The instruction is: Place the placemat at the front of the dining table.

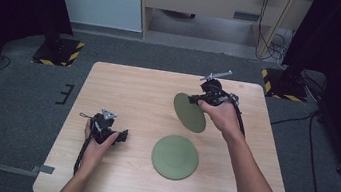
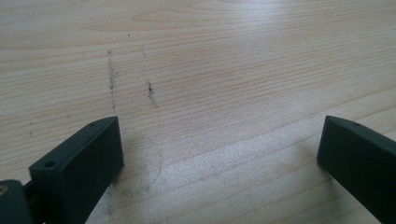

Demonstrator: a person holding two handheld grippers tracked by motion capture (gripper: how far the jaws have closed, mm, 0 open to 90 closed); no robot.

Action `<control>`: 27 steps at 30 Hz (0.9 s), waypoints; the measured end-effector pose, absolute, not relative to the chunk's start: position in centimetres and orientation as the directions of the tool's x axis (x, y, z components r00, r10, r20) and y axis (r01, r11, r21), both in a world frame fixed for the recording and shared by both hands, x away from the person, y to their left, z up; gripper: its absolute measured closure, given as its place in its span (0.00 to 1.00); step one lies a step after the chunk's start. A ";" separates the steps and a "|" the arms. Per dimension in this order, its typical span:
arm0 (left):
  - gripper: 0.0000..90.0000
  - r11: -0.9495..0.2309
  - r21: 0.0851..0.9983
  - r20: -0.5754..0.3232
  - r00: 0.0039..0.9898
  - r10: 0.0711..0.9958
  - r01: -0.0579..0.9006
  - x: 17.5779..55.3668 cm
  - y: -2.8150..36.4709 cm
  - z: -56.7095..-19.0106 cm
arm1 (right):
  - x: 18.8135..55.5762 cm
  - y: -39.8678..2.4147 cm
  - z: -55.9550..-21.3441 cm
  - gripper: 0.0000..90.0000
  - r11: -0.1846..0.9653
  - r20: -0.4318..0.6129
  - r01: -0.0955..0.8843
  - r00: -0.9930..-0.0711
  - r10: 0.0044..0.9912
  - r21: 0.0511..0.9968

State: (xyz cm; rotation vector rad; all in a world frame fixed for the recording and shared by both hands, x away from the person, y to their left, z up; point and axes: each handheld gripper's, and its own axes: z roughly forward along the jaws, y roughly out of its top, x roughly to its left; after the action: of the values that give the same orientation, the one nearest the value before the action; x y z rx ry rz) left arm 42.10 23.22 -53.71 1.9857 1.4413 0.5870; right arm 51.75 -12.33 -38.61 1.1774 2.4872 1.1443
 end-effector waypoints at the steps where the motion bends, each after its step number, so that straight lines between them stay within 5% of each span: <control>1: 0.00 -0.222 0.698 0.001 0.309 0.951 0.681 42.1 23.2 -53.7 | 51.9 -12.3 -38.6 0.95 0.392 0.168 0.594 -0.674 0.719 0.703; 27: 0.00 -0.223 0.698 0.000 0.311 0.950 0.680 42.1 23.2 -53.7 | 56.5 -9.2 -38.1 0.95 0.325 0.125 0.611 -0.577 0.807 0.722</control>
State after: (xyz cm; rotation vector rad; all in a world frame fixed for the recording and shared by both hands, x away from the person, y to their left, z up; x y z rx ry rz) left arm 42.06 23.25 -53.72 1.9853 1.4391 0.5854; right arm 56.50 -9.21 -38.09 1.2819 2.3351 1.0989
